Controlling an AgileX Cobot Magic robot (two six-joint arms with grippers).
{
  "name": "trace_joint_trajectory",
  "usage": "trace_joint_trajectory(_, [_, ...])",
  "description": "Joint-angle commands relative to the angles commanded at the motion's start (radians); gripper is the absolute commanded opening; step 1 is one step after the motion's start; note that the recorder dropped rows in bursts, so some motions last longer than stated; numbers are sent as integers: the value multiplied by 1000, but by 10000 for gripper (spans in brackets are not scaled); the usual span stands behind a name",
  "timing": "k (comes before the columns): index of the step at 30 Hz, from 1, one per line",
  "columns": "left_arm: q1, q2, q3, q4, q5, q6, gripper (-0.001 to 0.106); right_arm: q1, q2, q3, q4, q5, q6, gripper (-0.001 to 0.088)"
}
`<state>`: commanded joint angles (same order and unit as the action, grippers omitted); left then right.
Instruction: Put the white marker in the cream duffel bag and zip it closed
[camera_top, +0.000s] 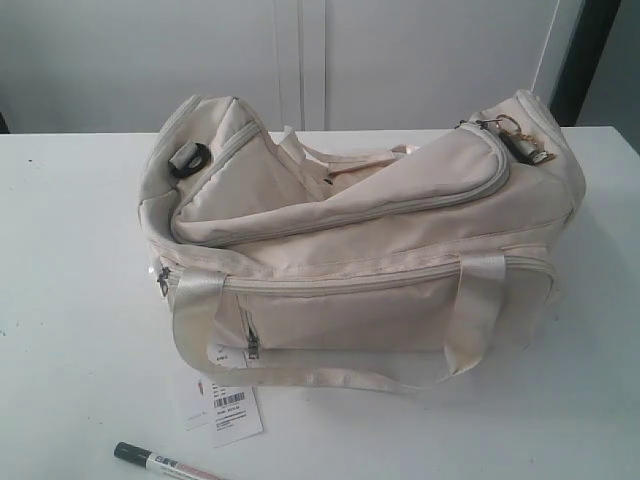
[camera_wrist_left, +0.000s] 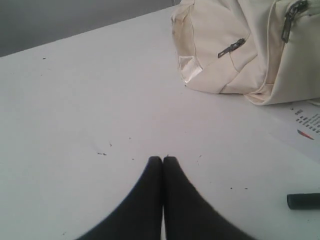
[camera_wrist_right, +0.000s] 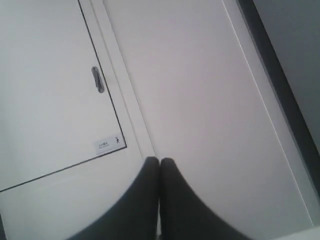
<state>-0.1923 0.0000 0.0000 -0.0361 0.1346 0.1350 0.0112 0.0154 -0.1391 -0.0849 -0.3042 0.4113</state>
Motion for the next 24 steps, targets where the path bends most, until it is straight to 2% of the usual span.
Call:
trace_joint_trajectory(4, [0,0,0,0,0,0,0,0,117,-96,0,83,-53,0])
trace_joint_trajectory(12, [0,0,0,0,0,0,0,0,496,-351,-6,240,-105,0])
trace_joint_trajectory(24, [0,0,0,0,0,0,0,0,804,-610,2,558,-260,0])
